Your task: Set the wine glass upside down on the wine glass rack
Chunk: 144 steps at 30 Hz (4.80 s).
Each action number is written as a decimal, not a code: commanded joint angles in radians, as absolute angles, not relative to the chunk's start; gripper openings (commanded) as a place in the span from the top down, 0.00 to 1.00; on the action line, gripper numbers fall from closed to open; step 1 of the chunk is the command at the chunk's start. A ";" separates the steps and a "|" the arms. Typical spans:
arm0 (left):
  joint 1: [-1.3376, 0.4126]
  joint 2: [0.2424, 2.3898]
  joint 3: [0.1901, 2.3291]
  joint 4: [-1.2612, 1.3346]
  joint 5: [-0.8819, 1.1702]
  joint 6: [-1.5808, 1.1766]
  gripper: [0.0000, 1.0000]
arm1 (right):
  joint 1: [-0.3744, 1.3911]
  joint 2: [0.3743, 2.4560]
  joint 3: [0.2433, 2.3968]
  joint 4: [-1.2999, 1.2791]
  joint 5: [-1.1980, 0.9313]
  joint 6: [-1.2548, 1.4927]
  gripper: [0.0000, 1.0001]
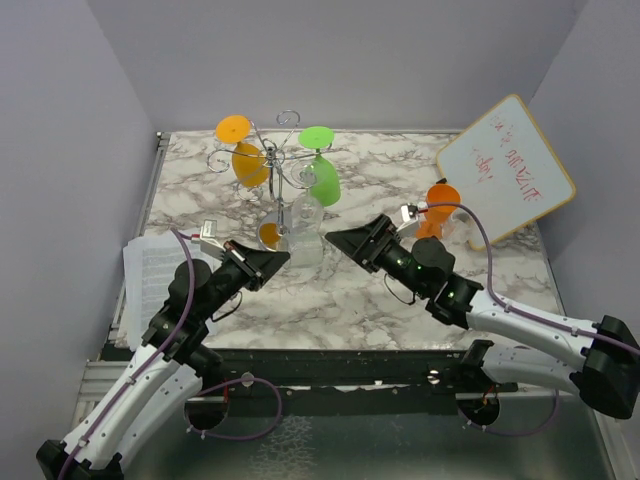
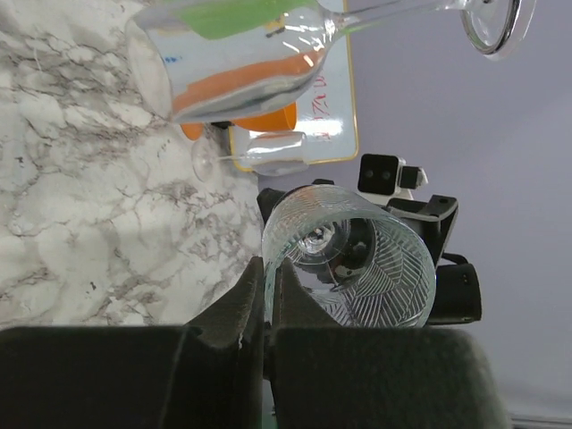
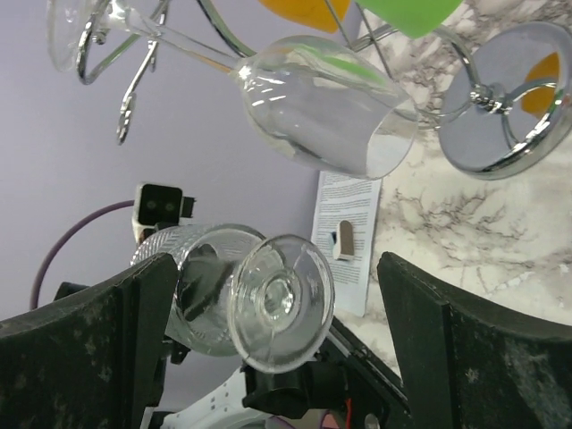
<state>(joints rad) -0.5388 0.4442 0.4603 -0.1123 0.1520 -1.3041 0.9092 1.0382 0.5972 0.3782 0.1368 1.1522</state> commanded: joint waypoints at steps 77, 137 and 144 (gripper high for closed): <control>-0.541 0.589 0.592 -0.189 0.356 -0.506 0.01 | 0.912 0.983 0.934 -0.318 0.139 0.671 0.95; -0.552 0.774 0.587 0.180 0.843 -0.347 1.00 | 0.913 1.133 1.221 -0.292 -0.225 0.598 0.21; -0.552 0.633 0.519 0.261 0.723 -0.370 1.00 | 0.913 1.139 1.210 -0.216 -0.162 0.636 0.10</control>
<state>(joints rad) -0.5510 0.7101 0.5262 0.1337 0.8261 -0.3515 0.9089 1.1507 1.2293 -0.3031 -0.2153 0.6044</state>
